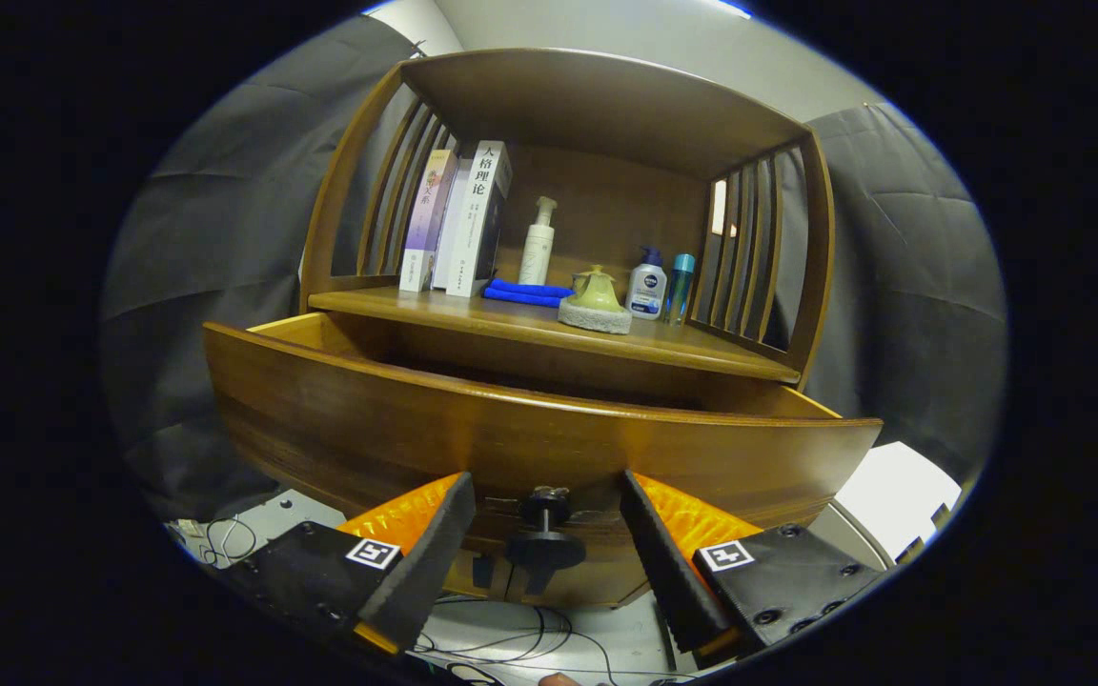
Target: Pull open the drawer, take out the items inside it, and place them on the countertop above the cabinet.
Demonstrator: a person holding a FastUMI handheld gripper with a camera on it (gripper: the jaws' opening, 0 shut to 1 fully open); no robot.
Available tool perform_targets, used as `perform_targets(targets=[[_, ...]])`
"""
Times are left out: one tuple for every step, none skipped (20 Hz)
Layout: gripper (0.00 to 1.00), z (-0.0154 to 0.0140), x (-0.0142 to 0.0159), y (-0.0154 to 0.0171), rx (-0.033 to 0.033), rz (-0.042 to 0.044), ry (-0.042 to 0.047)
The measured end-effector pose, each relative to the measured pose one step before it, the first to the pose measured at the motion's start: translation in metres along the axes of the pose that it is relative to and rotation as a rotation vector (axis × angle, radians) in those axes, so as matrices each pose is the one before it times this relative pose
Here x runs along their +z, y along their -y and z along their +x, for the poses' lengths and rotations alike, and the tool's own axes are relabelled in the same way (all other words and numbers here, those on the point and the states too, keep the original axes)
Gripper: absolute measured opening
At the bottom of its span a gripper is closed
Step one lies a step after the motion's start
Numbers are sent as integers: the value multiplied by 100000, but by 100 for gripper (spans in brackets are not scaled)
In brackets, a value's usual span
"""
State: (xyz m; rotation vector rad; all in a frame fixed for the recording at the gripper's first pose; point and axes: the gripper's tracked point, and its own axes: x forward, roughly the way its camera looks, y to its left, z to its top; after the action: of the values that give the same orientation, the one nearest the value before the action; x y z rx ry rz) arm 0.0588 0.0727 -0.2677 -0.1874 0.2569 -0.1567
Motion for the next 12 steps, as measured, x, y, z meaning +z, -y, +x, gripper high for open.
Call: perform_targets(targets=[[98, 286, 49, -82, -673, -356, 310], [98, 393, 94, -131, -508, -264, 29], [98, 176, 75, -205, -343, -202, 258], [99, 411, 93, -28, -236, -298, 119], [99, 219, 36, -49, -130, -41, 14], [99, 311, 119, -87, -114, 100, 111], [99, 421, 83, -29, -37, -252, -12], [99, 464, 128, 30, -23, -631, 61], [99, 569, 31, 44, -108, -488, -122], [99, 405, 106, -48, -23, 59, 22], [99, 417, 129, -18, 26, 193, -164], [99, 458, 111, 21, -56, 83, -329]])
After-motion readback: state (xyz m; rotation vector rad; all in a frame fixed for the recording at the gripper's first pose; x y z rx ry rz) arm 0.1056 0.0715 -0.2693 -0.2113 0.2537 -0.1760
